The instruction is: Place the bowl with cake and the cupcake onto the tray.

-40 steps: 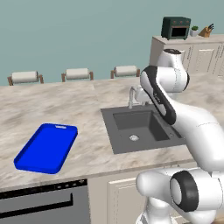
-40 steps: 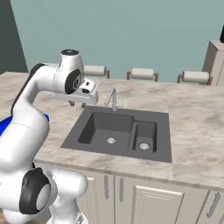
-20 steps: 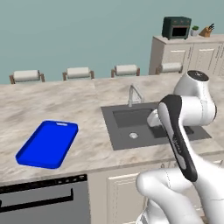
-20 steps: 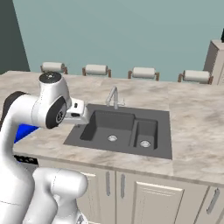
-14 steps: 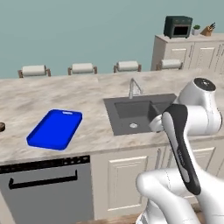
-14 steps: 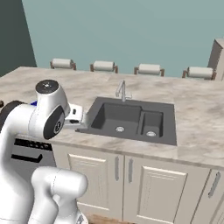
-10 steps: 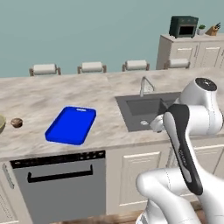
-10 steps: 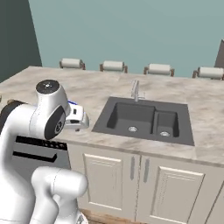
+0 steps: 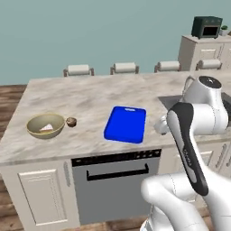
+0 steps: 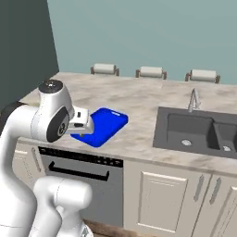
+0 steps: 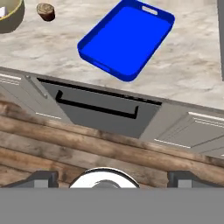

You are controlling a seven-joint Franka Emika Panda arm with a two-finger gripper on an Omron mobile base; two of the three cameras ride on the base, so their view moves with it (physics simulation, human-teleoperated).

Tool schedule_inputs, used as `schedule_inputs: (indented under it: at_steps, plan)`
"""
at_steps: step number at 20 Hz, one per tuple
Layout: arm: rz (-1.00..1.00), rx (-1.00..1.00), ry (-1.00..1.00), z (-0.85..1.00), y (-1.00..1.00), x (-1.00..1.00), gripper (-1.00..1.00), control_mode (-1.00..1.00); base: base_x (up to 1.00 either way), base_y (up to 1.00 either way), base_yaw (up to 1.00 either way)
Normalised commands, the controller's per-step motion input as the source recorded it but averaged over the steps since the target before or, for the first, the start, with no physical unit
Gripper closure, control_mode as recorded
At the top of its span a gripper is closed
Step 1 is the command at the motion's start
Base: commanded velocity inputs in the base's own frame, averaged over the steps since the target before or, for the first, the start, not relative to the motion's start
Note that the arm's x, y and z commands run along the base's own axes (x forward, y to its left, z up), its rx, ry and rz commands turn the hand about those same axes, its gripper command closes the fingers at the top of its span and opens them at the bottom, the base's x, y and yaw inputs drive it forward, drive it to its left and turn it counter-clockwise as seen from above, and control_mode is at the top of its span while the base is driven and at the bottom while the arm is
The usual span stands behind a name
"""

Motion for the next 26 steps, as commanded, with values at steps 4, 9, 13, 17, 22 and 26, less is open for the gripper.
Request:
schedule_inputs:
  at_steps: [4, 9, 13, 17, 22, 26]
  plan:
    - [0.00, 0.00, 0.00, 0.00, 0.00, 0.00, -1.00, 1.00, 0.01, 1.00, 0.00]
    - [0.00, 0.00, 0.00, 0.00, 0.00, 0.00, -1.00, 1.00, 0.16, 0.95, 0.00]
    - [0.00, 0.00, 0.00, 0.00, 0.00, 0.00, -1.00, 1.00, 0.44, 0.59, 0.00]
    - [0.00, 0.00, 0.00, 0.00, 0.00, 0.00, -1.00, 1.00, 0.66, 0.33, -0.01]
    - [0.00, 0.00, 0.00, 0.00, 0.00, 0.00, -1.00, 1.00, 0.70, -0.04, 0.00]
    - [0.00, 0.00, 0.00, 0.00, 0.00, 0.00, -1.00, 1.00, 0.58, -0.11, 0.00]
